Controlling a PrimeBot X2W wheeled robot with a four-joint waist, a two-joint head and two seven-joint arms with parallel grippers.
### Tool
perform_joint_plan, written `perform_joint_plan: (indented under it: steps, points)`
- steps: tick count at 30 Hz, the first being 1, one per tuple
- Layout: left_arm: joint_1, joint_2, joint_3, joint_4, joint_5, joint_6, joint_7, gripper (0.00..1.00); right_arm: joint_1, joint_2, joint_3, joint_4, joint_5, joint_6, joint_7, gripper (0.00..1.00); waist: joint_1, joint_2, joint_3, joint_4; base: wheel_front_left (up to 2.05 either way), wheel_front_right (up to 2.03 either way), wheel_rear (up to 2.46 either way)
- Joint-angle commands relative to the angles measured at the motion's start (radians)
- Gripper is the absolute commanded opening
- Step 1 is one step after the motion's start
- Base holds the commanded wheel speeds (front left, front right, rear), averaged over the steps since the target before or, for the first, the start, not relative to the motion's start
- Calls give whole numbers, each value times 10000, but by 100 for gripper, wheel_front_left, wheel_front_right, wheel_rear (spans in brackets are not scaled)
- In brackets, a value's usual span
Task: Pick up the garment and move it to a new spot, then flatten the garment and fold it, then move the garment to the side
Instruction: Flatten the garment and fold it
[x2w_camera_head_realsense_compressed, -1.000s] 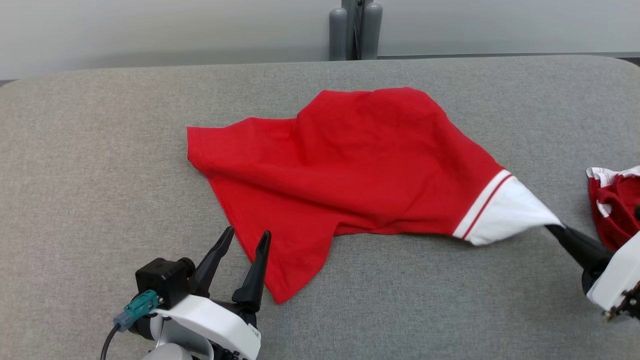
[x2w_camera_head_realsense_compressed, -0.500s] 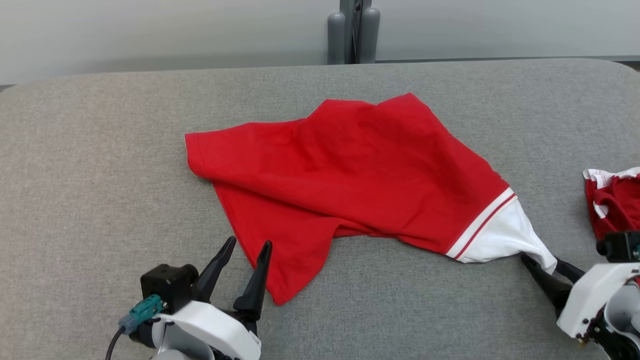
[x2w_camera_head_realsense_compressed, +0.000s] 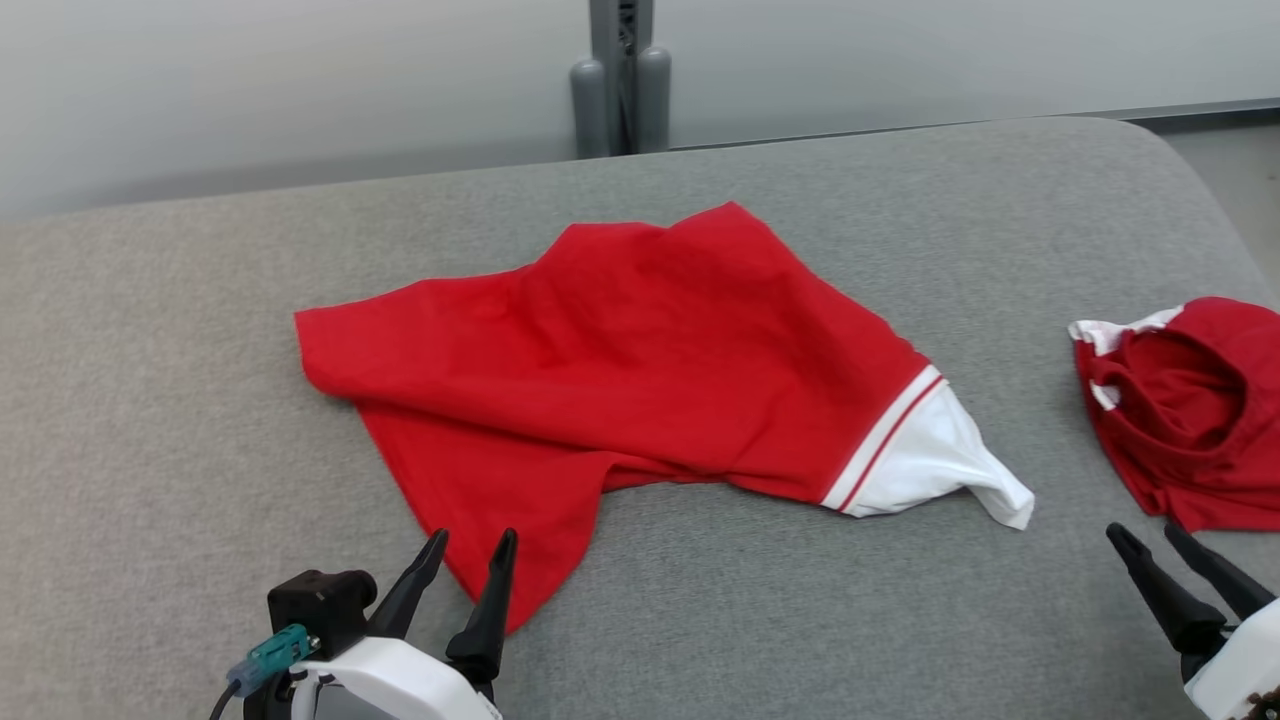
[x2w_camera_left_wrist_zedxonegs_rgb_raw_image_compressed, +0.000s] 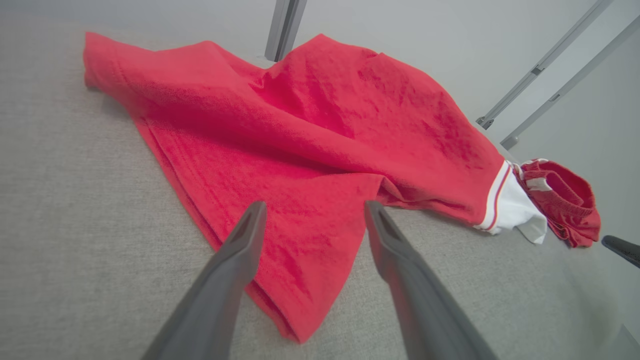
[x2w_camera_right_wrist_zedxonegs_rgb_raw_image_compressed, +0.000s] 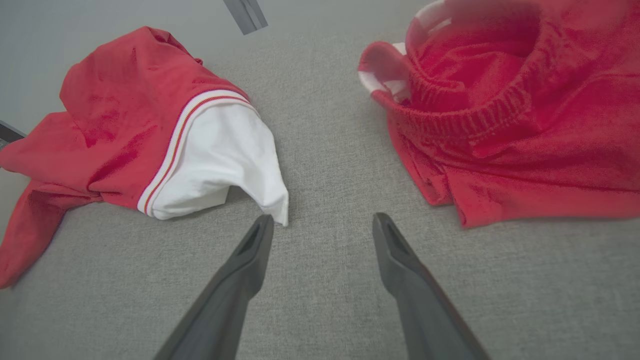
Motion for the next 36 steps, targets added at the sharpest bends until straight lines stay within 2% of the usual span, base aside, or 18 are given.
perform_joint_plan:
  steps: [1, 6, 20, 31, 36]
  points:
    - [141, 25, 58, 93, -50, -48, -28, 100, 159, -45, -240, -195, -108, 1, -153, 100, 0, -1, -130, -213, 0, 0, 0]
    - [177, 50, 122, 392, -198, -95, -3, 100, 484, 188, -941, -674, -495, 1, -380, 100, 0, -1, -319, -465, 0, 0, 0]
    - [581, 35, 211, 903, -204, -22, -140, 100, 1658, 1682, -3369, -1389, -2517, 1, -126, 100, 0, -1, -871, -553, 0, 0, 0]
    - [1611, 109, 1327, -159, 462, 684, -401, 100, 2389, 3551, -5735, -2694, -5622, 1, 307, 100, 0, -1, -1469, -190, 0, 0, 0]
    - [2148, -47, 1805, -776, 994, 815, -408, 100, 2709, 4449, -6448, -3339, -6805, 1, 759, 100, 0, -1, -1610, 65, 0, 0, 0]
